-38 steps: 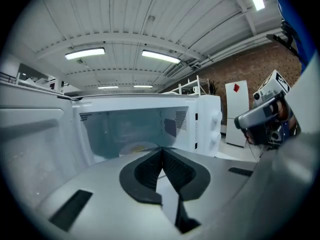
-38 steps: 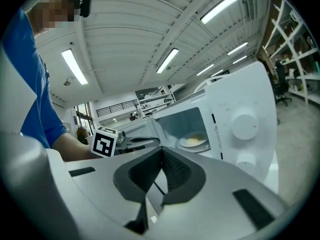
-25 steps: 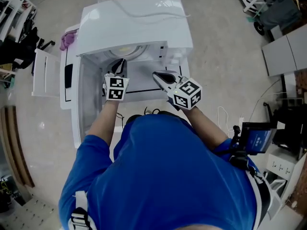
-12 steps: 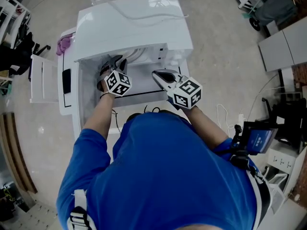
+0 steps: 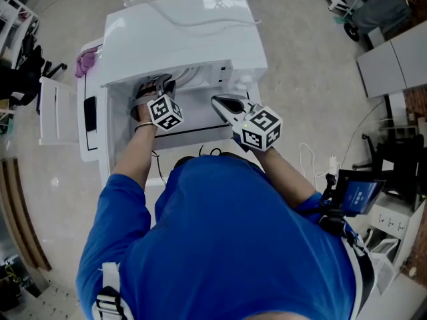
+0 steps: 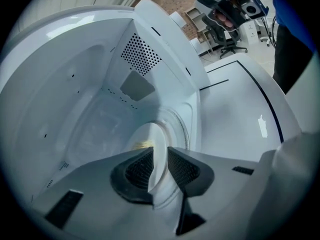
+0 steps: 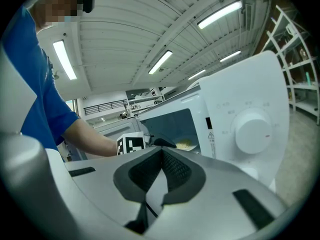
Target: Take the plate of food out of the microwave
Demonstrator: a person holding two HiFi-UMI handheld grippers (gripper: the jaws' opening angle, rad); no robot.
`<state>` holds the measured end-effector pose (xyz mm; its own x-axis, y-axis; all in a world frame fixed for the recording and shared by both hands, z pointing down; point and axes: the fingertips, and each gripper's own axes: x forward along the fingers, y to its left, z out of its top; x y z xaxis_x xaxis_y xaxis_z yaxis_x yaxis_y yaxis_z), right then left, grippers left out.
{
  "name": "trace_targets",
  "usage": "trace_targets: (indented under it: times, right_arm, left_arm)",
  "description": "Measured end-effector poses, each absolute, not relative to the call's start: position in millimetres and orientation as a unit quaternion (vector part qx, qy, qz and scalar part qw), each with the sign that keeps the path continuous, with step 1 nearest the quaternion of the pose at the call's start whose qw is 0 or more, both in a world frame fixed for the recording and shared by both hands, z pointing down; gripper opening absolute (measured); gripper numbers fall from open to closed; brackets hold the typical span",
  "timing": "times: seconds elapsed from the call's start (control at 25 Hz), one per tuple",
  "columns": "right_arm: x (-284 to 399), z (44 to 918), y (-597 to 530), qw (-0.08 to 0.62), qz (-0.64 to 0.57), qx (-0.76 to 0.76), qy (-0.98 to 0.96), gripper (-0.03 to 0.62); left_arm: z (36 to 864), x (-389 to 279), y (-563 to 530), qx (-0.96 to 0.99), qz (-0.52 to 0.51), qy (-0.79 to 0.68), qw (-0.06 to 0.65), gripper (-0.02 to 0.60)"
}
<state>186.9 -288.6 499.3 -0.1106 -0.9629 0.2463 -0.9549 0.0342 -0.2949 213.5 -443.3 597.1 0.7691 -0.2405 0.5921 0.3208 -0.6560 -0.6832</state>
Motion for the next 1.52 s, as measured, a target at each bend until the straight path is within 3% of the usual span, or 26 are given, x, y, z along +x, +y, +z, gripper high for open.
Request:
trace_targets:
  times: [0.28,0.44,1.52]
  right_arm:
    - [190.2,496.0,-285.9,0.015,-0.193,-0.671,0.716,-0.009]
    - [192.0,497.3,-283.6,0.015,-0.193,-0.673,0.714,-0.009]
    - [178.0,525.7,-284.0,0.026,-0.239,-0.641,0.729,-0.009]
  left_arm:
    - [601.9,219.5,-441.4,-0.831,-0.349,-0.037,0.431,0.075]
    - [606.8,219.2,-441.7,-0.832,-0.356,-0.041,0.424,0.038]
    - [597.9,174.2,-406.2,-0.857,-0.341,-0.016,0.386,0.037]
